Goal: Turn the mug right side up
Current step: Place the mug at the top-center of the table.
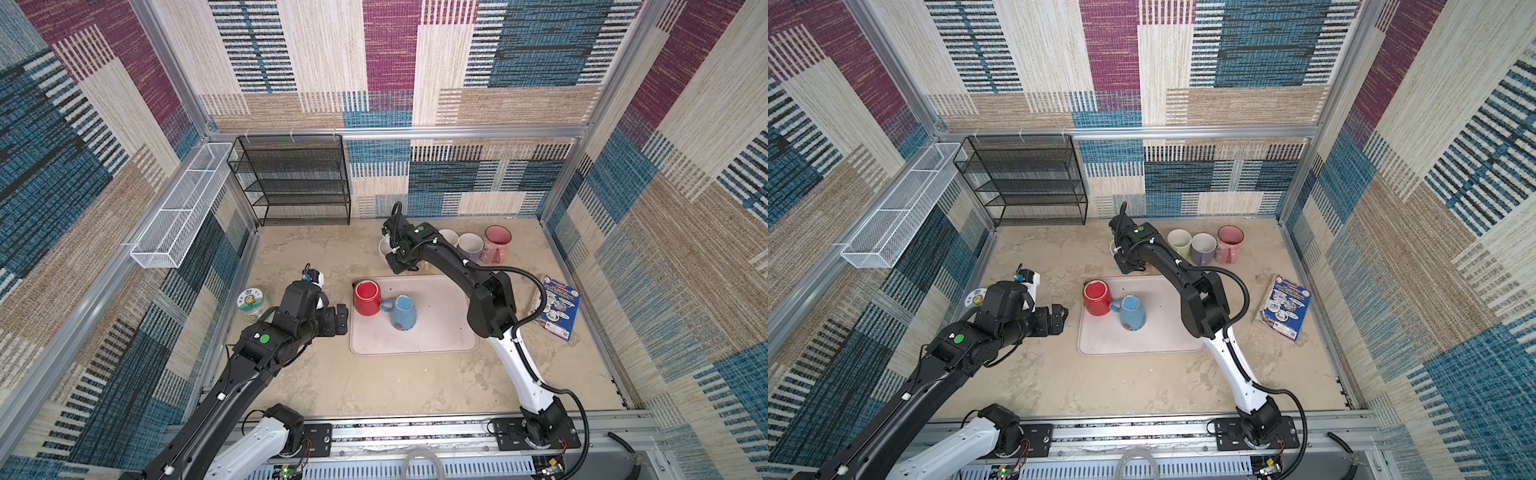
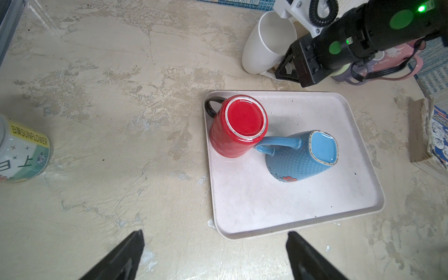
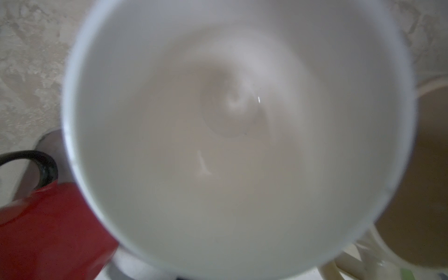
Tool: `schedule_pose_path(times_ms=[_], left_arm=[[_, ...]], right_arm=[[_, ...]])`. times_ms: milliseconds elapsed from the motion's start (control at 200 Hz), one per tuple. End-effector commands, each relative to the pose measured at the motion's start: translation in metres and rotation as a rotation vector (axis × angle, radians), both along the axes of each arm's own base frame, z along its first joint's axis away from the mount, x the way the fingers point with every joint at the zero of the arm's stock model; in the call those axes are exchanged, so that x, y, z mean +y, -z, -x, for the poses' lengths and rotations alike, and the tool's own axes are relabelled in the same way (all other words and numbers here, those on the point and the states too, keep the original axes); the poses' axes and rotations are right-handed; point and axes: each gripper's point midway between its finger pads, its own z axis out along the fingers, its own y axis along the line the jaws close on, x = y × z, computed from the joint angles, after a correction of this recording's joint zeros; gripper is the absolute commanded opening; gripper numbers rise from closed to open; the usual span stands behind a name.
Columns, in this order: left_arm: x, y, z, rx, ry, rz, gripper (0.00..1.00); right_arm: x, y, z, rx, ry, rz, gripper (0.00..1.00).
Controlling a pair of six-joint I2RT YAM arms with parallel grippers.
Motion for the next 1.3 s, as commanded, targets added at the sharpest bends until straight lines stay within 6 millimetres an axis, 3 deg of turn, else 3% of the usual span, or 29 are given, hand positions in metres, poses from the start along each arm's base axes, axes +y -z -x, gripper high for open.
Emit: schedule_pose_path(times_ms=[0, 240, 466, 826, 1107, 1297], left_arm=[[-0.003, 0.001, 0.0, -0.001, 0.03, -0.007, 0.97], [-0.004, 0.001, -0.001, 0.002, 0.032, -0.009, 0.97], [-0.004, 0.002, -0.001, 0.004, 0.034, -0.011, 0.97], [-0.005, 0.002, -0.001, 0.004, 0.043, -0.011, 0.97], [-0.02, -0.008, -0.002, 0.028, 0.131, -0.005, 0.97], [-0.041, -0.011, -0.009, 0.078, 0.209, 0.034, 0.9]], right_arm=[[0.001, -0.011, -0.008, -0.046, 0.018, -0.019, 0.11], [-0.001, -0.011, -0.004, -0.043, 0.017, -0.02, 0.18], [0.0, -0.019, -0.006, -0.066, 0.022, -0.034, 0.31], [-0.003, -0.027, -0.009, -0.085, 0.03, -0.035, 0.33], [-0.004, -0.074, -0.007, -0.189, 0.028, -0.108, 0.49], [-0.009, -0.117, 0.015, -0.279, 0.015, -0.233, 0.56]])
